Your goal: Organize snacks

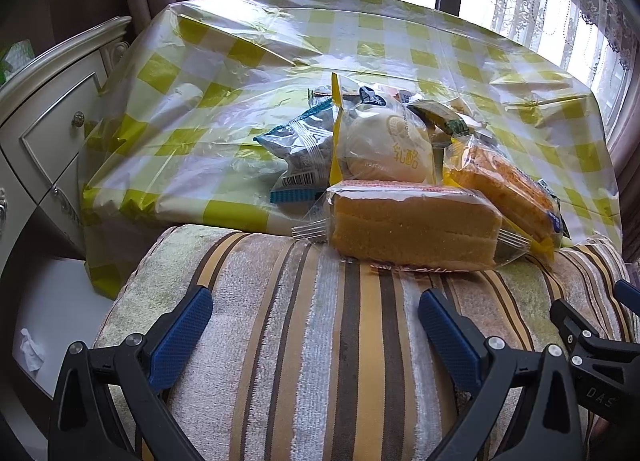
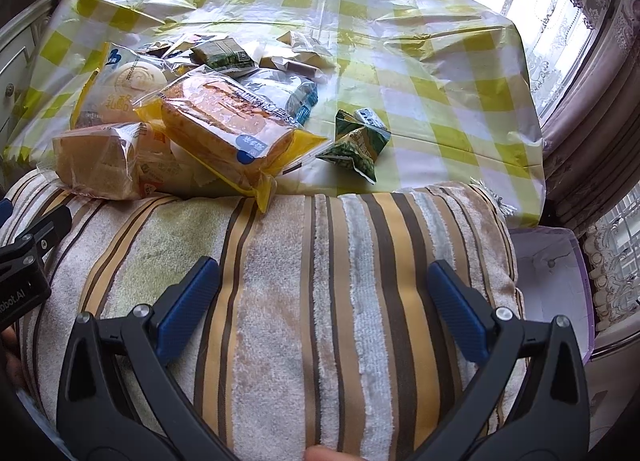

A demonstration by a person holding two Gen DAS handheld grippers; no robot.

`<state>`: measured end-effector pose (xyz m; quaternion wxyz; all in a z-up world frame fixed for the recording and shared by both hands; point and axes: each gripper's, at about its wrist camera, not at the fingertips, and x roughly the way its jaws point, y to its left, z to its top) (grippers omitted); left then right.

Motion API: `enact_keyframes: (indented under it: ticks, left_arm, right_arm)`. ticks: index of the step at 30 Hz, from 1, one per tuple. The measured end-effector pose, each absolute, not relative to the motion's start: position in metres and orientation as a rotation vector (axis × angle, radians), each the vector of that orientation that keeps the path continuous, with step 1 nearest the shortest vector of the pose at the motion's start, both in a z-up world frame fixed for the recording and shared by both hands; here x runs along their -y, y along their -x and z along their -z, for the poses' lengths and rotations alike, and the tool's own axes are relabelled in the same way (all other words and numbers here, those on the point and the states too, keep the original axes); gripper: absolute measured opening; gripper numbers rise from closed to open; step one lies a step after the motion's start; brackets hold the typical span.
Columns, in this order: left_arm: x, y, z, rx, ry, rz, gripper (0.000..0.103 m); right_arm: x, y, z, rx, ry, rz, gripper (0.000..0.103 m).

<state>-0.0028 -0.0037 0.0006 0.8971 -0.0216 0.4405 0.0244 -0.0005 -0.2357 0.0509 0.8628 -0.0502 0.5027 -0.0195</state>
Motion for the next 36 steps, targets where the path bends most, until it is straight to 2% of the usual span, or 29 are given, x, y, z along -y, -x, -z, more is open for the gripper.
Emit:
enact_keyframes:
  ticks: [36]
  left_arm:
    - [0.0034,0.0045,-0.0006,-0.909,0.05,-0.047,0.103]
  right_arm:
    - [0.2377,0.001,-0.0517,-1.058,0.1,0.034,0.103]
